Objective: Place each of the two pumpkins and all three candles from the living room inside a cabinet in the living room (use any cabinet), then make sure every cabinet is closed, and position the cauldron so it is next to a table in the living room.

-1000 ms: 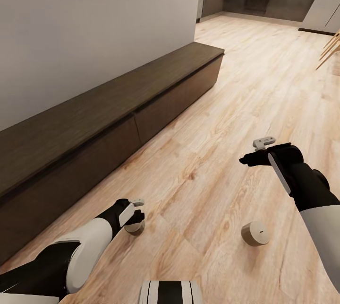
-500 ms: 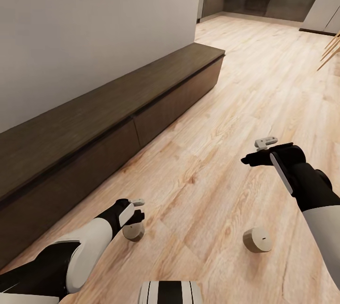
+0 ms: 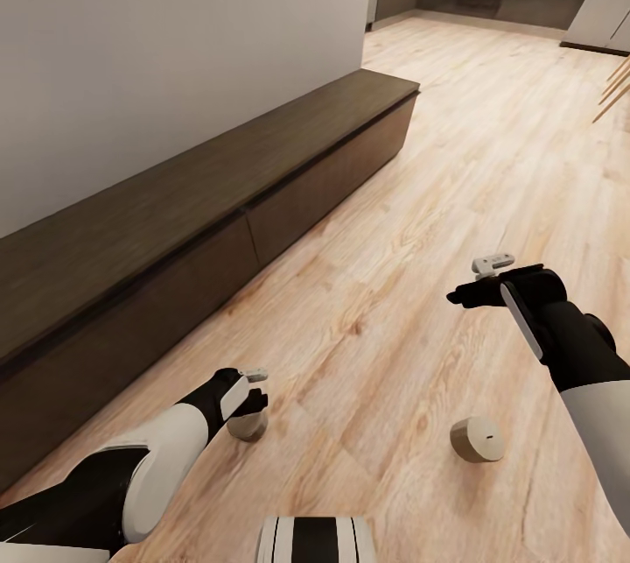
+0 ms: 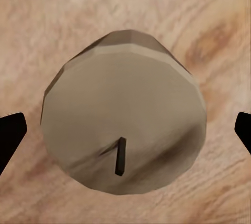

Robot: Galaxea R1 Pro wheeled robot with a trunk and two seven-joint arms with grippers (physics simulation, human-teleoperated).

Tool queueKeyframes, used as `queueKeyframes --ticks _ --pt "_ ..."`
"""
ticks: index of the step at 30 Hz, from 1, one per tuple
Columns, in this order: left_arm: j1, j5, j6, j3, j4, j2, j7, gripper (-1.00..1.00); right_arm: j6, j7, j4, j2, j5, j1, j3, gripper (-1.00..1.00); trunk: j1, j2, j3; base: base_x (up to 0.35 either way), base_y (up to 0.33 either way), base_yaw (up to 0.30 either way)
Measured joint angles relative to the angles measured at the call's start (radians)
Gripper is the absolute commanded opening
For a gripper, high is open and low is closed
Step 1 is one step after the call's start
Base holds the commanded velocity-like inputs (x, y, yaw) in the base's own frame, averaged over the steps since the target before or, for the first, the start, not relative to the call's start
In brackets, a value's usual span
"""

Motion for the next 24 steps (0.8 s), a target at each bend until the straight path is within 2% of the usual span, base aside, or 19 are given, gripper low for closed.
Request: queueKeyframes --ticks 3,20,24 --pt "0.000 0.000 0.000 0.000 0.000 0.000 0.000 1.00 0.000 0.000 0.000 0.000 0.000 0.000 0.000 1.00 0.001 -0.001 -0.012 0.000 0.000 0.000" --pt "0.000 -0.002 -0.001 0.001 0.000 0.000 0.002 1.00 0.000 0.000 0.000 0.000 0.000 0.000 0.000 1.00 0.001 -0.001 -0.012 0.000 0.000 0.000" --pt "0.000 -0.002 -0.001 0.001 -0.001 0.000 0.002 1.00 0.000 0.000 -0.001 0.000 -0.001 0.000 0.000 1.00 0.003 -0.002 -0.027 0.000 0.000 0.000"
